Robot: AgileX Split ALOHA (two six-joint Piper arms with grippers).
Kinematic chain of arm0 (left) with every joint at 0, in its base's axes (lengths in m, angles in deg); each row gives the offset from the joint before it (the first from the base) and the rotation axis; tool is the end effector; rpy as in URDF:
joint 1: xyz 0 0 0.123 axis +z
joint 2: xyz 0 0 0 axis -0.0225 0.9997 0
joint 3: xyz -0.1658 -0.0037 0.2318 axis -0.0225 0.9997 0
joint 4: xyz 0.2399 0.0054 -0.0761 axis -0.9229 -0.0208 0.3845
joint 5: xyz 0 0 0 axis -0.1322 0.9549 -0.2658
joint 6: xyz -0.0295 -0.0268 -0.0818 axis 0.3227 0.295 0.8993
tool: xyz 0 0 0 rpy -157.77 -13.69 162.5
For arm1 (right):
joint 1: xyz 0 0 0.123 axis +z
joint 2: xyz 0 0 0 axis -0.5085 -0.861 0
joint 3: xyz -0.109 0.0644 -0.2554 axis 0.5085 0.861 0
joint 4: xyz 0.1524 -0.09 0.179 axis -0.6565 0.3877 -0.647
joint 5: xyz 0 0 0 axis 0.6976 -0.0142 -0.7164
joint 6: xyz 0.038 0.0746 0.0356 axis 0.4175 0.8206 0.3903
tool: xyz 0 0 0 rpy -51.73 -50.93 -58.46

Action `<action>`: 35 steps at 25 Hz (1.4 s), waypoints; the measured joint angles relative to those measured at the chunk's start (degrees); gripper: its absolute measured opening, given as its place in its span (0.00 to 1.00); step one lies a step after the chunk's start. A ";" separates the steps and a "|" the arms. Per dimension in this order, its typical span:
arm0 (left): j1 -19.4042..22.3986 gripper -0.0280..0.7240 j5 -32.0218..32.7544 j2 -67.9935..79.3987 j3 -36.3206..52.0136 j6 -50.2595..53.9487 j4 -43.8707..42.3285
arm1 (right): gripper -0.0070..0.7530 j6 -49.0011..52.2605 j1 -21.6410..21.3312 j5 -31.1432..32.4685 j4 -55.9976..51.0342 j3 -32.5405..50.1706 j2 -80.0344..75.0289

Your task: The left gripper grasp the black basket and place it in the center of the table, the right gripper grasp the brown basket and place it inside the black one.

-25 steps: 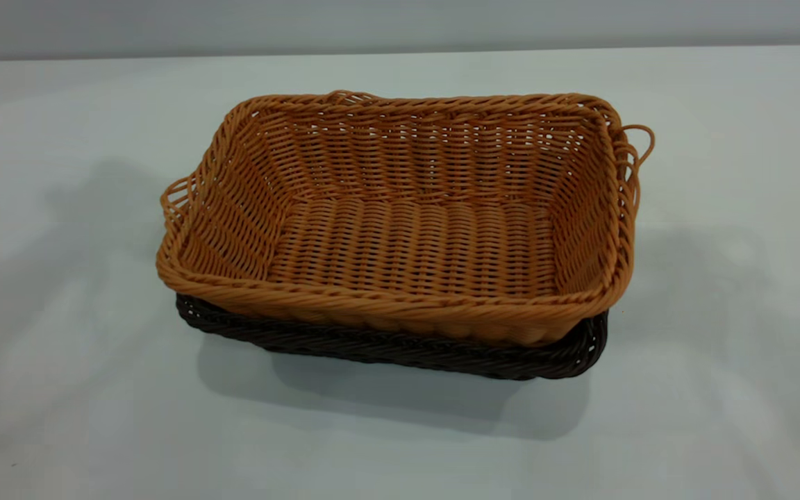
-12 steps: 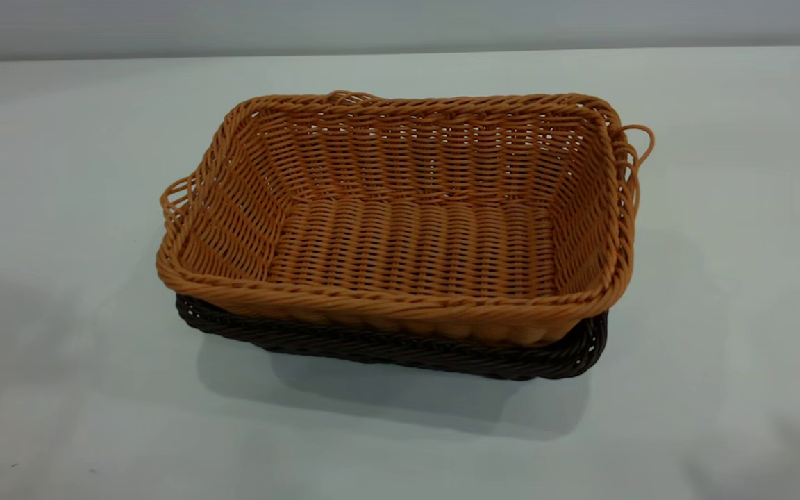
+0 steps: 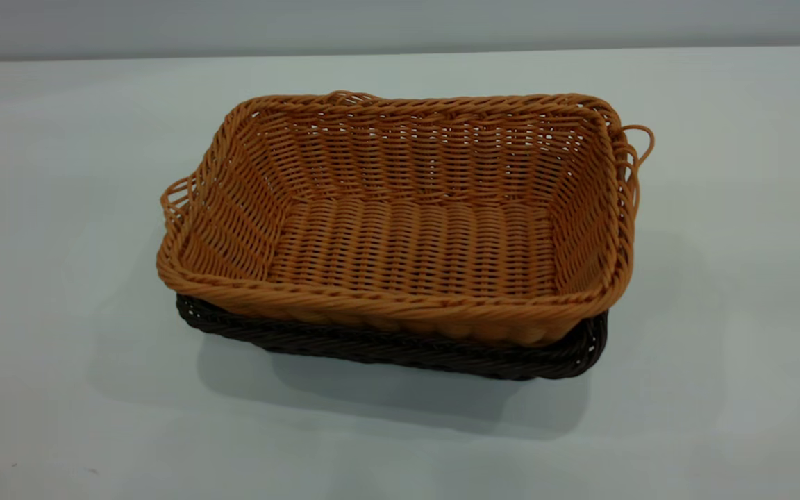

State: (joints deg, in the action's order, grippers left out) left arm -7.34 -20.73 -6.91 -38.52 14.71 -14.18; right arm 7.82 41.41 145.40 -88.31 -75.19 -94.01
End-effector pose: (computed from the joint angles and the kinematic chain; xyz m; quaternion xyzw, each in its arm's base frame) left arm 0.0944 -0.0137 0.3874 0.0892 0.9161 -0.0255 0.3900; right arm 0.0353 0.0337 0.3180 -0.1701 0.8992 0.1596 0.3702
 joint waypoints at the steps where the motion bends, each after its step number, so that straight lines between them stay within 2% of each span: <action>1: 0.00 0.74 0.00 -3.13 2.75 0.02 0.00 | 0.78 0.05 0.00 -0.33 0.65 2.14 1.91; 6: 0.00 0.74 0.00 -15.91 13.64 0.02 -0.06 | 0.78 0.05 0.00 -1.22 3.59 9.70 9.49; 13: 0.00 0.74 0.00 -29.60 22.55 0.02 -0.06 | 0.78 0.00 0.00 -1.33 4.20 12.10 18.70; 21: 0.00 0.74 -0.49 -38.74 28.08 -0.01 0.19 | 0.78 -0.06 0.00 -1.33 4.22 12.10 23.50; 35: 0.00 0.74 -2.21 -39.56 29.58 0.03 2.47 | 0.78 -0.06 0.00 -1.33 4.22 12.10 23.50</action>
State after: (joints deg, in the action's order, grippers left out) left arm -7.34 -22.94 -46.47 -8.94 14.74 -11.71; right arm 7.76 41.41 144.07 -84.09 -63.09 -70.51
